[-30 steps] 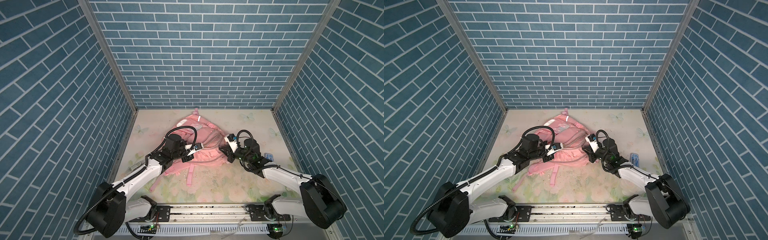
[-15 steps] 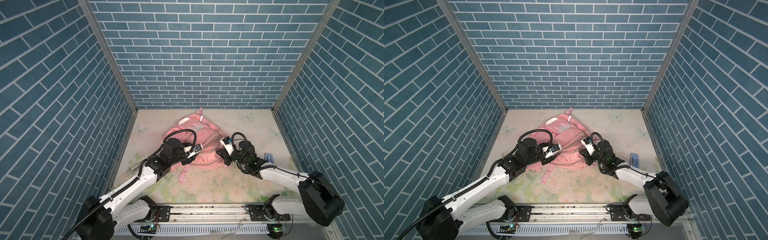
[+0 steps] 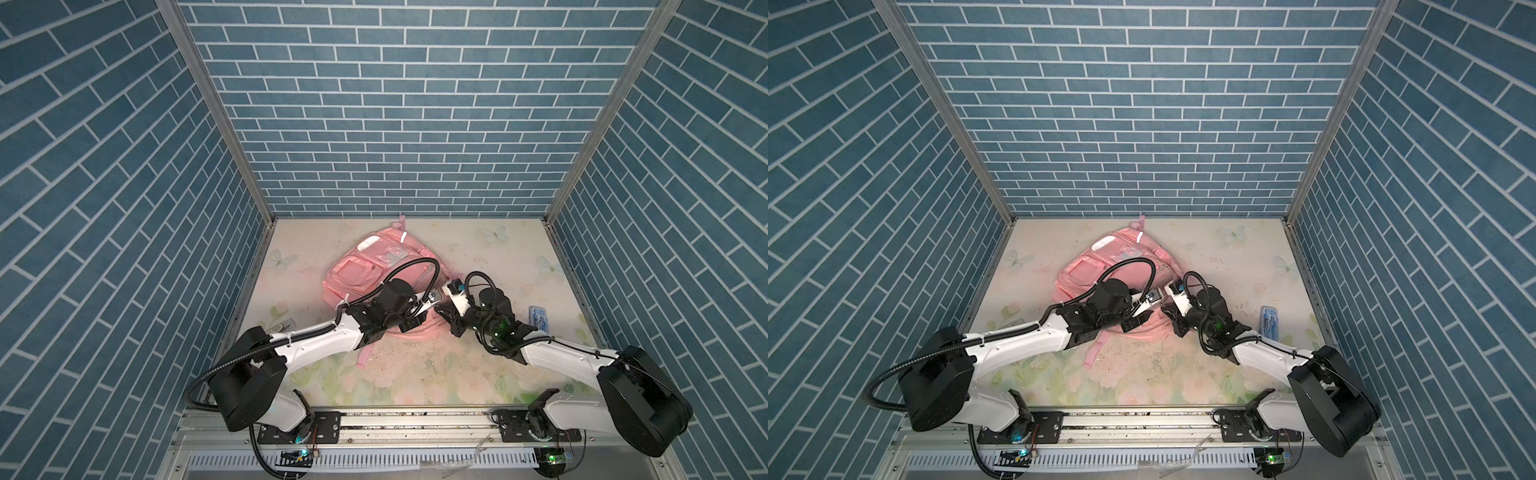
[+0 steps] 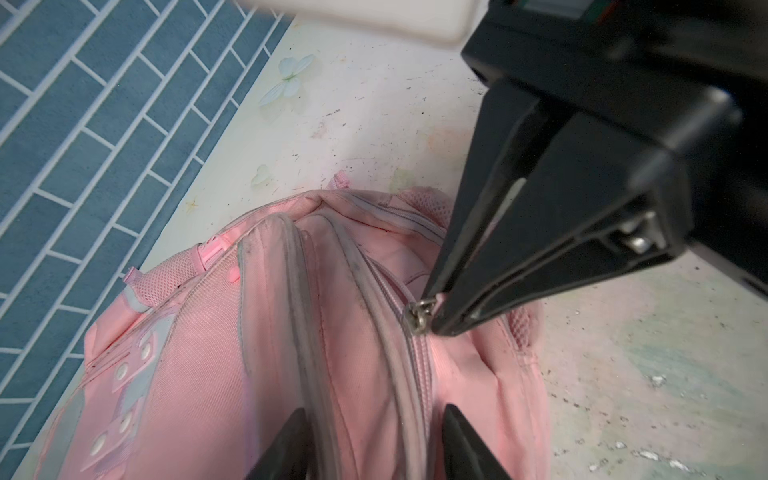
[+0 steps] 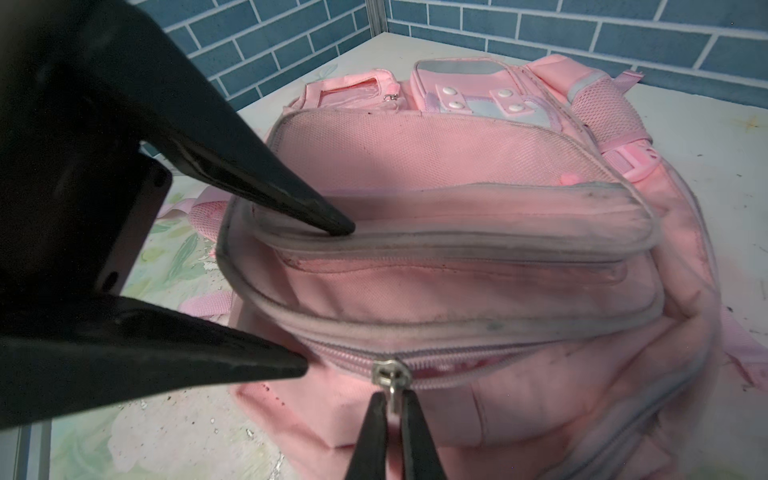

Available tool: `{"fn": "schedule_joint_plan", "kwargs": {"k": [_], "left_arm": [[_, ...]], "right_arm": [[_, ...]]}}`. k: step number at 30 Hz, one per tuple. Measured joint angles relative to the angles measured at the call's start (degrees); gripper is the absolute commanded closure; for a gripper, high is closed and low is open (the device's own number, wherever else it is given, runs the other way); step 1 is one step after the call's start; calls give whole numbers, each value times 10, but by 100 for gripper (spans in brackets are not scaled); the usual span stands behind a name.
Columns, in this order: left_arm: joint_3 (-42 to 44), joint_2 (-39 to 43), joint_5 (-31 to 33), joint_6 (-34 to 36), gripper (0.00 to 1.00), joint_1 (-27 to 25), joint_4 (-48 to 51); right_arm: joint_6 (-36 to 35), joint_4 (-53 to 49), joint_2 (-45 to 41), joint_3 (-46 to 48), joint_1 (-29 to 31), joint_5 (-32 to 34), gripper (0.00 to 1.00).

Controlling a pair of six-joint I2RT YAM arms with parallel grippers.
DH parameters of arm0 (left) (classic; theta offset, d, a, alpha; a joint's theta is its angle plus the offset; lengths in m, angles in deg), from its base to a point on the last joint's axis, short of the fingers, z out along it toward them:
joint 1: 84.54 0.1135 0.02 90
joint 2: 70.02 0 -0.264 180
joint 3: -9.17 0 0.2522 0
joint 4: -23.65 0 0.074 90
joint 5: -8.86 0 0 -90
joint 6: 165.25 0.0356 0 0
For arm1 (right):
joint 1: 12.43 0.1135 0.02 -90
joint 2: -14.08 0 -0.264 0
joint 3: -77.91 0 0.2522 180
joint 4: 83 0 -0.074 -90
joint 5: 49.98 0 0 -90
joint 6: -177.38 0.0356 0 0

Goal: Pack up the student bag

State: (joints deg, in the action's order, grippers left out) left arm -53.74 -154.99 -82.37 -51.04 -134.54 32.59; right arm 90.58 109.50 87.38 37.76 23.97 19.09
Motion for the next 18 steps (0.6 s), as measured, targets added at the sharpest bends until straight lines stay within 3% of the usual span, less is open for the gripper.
{"fn": "schedule_joint_plan", "kwargs": {"k": [3,5,6,13,18], "left_arm": [[-9,-18,18,-9,68,-5,1],[-14,-27,23,-13,93,-7,4],[-15,-29,25,-11,100,-10,4],[-16,-17,14,17,100,-5,15],[25,67,-49,38,100,37,39]], "right_arm": [[0,0,0,0,0,4,100],[0,1,0,0,0,11,100],[1,2,0,0,0,16,100],[14,4,-1,0,-14,21,100],[15,17,7,0,-61,-6,100]]}}
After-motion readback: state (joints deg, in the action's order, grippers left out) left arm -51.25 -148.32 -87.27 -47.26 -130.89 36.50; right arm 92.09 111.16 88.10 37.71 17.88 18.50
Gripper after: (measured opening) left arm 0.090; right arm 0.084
